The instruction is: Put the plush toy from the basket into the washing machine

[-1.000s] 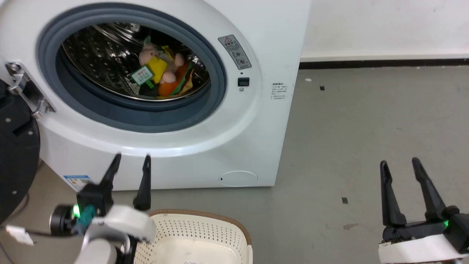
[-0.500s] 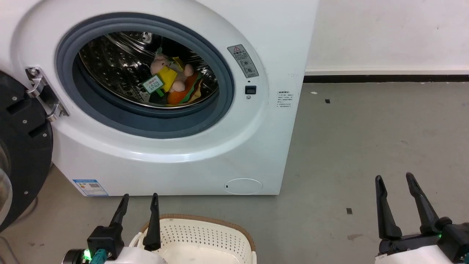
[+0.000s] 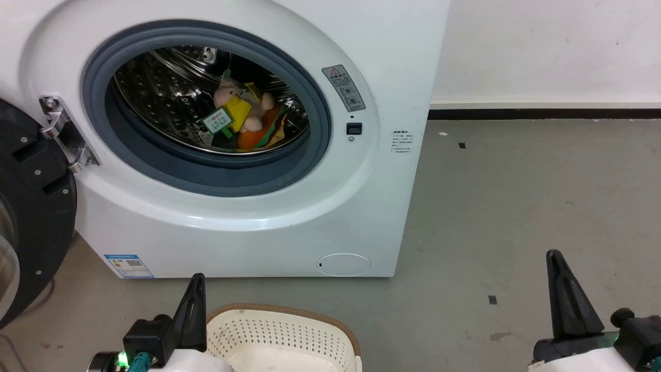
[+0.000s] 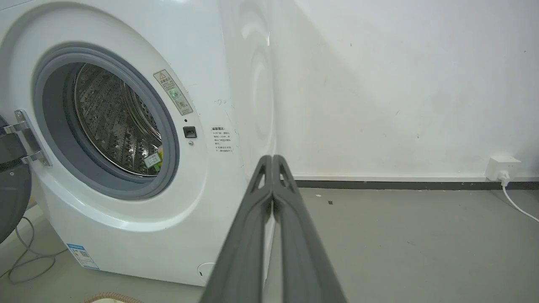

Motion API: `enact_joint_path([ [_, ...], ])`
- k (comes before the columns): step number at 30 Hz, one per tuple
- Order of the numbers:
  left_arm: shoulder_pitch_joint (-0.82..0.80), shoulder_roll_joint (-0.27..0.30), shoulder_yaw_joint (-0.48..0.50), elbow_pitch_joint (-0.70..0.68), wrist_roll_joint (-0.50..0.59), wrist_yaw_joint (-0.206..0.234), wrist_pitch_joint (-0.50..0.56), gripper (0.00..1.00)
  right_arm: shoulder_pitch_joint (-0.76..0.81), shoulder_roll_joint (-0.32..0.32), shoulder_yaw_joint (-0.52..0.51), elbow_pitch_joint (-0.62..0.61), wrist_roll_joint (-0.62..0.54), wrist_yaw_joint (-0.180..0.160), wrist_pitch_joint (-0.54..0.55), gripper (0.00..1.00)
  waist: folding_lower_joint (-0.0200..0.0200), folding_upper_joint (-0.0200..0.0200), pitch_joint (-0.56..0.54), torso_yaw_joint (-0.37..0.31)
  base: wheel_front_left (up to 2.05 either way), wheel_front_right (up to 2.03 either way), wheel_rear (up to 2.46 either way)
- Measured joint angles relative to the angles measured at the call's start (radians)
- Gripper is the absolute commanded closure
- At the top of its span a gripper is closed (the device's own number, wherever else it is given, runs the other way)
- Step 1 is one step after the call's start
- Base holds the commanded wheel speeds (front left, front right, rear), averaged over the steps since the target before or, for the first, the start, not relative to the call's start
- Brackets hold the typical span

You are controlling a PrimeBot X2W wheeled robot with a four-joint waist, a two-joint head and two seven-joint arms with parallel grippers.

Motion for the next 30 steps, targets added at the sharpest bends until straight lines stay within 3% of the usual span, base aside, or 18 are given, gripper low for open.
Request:
enact_joint_path([
  [30, 0.000, -0.040, 0.049, -0.030, 0.069, -0.035, 0.061, 1.00, -0.003, 0.000, 0.011, 0.006, -0.035, 0.000, 0.063, 1.00, 0.0001, 0.0000, -0.007, -0.002, 0.00, 0.00, 0.00],
])
